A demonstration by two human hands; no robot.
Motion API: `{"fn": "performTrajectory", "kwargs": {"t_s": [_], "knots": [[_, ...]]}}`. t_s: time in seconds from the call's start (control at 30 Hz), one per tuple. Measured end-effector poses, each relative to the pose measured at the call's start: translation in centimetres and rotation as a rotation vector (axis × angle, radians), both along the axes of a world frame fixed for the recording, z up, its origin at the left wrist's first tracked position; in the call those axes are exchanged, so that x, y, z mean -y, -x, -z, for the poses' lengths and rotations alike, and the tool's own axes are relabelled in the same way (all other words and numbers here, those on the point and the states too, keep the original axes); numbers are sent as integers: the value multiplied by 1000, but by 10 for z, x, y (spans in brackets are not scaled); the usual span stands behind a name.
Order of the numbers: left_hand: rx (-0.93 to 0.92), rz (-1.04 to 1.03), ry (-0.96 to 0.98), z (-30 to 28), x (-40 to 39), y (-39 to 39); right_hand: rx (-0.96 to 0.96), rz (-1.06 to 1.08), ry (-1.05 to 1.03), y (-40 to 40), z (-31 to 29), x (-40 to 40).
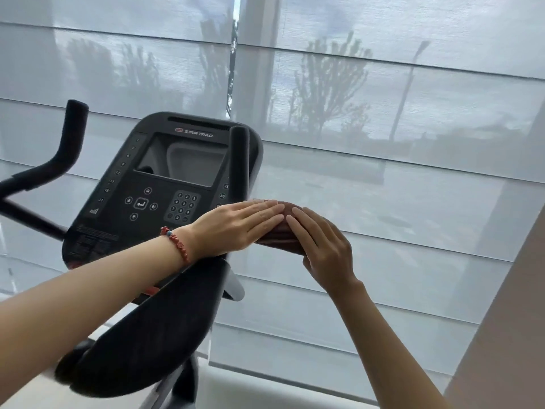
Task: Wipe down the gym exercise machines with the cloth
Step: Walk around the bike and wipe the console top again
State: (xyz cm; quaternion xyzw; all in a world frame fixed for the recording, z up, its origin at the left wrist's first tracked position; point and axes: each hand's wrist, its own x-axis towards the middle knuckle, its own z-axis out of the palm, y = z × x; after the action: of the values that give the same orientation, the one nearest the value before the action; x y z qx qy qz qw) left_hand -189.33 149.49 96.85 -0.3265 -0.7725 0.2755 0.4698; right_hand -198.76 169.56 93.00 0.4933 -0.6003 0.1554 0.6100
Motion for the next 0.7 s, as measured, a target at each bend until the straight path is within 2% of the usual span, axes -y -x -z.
{"fn": "performTrajectory", "kwargs": {"t_s": [0.33, 0.7], "knots": [[-26, -50, 7, 15, -72, 1, 34, -47, 20, 6, 15, -68], [21, -77, -251, 68, -114, -14, 101, -34, 37, -9, 54, -92]]}}
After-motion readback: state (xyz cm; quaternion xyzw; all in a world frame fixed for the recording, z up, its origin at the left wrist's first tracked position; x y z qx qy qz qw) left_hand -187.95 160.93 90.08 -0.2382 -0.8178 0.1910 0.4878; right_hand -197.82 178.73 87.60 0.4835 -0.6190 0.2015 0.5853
